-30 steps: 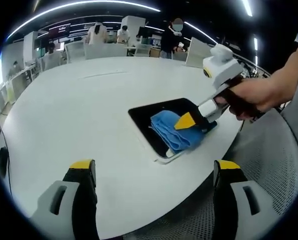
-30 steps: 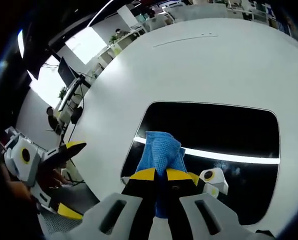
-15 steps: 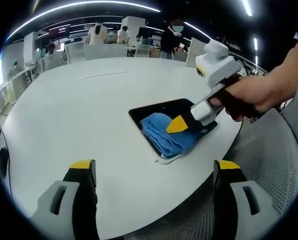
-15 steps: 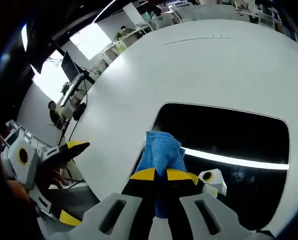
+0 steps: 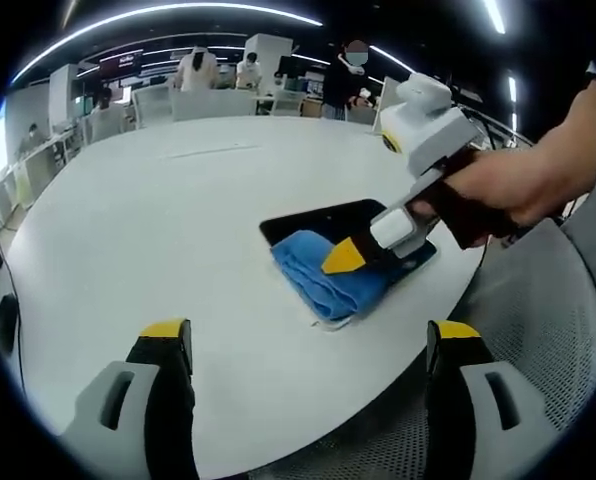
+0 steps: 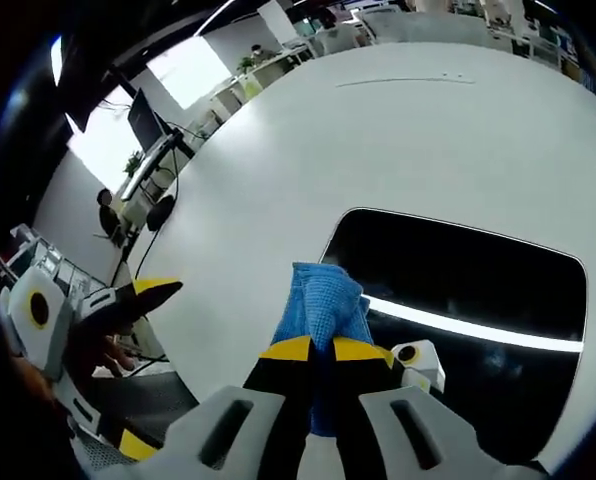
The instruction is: Wipe the mirror surface with the cleaning cloth until all visible marks leave the cleaned area.
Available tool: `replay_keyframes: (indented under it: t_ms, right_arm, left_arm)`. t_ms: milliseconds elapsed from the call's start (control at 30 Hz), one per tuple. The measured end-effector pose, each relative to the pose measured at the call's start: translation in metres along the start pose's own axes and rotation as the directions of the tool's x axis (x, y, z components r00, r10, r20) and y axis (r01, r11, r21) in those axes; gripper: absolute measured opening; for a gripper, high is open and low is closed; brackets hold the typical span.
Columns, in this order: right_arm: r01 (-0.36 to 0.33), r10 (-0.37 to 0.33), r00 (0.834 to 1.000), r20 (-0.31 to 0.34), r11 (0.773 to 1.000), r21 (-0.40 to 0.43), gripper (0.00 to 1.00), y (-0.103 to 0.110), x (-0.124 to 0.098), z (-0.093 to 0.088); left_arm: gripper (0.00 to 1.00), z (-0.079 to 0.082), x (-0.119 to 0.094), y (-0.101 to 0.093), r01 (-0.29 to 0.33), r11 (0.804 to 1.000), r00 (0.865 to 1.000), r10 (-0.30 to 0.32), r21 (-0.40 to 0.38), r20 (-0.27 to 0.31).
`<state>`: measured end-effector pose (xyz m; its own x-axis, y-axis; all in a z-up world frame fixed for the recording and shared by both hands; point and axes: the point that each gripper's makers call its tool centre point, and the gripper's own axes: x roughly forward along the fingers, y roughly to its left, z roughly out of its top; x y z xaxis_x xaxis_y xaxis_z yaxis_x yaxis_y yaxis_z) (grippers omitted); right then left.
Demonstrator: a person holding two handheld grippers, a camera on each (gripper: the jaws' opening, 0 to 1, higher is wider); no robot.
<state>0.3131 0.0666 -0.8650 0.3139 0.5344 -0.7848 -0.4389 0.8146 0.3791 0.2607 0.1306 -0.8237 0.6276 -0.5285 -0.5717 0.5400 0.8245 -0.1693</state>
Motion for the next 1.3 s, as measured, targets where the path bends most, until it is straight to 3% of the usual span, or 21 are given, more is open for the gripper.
replay_keyframes:
  t_ms: [167, 500, 633, 700, 1300]
  right_arm:
    - [0.006, -0.006, 1.0, 0.01, 1.0, -0.019, 0.01, -0.001, 0.001, -0.001]
    - [0.003, -0.003, 1.0, 0.008, 1.0, 0.0, 0.01, -0.001, 0.0, 0.0]
    - [-0.014, 0.017, 0.999, -0.032, 0.996, 0.084, 0.0, 0.004, -0.002, -0.006]
    - [-0.004, 0.005, 1.0, -0.023, 0.999, 0.048, 0.0, 0.002, -0.001, -0.005]
    - [0.025, -0.024, 1.0, -0.006, 0.991, 0.134, 0.0, -0.014, 0.005, 0.017]
  left_arm:
    - [0.98, 0.003, 0.001, 0.002, -0.007, 1.0, 1.0, 0.007, 0.014, 0.023]
    - [0.98, 0.003, -0.001, 0.0, -0.004, 1.0, 1.0, 0.004, 0.011, 0.015]
    - [0.99, 0.004, 0.0, -0.001, -0.001, 1.0, 1.0, 0.001, 0.009, 0.018]
    - [0.99, 0.003, 0.0, -0.002, 0.003, 1.0, 1.0, -0.003, 0.008, 0.012]
    - [0.99, 0.0, 0.0, -0.002, 0.007, 1.0, 1.0, -0.007, -0.006, 0.001]
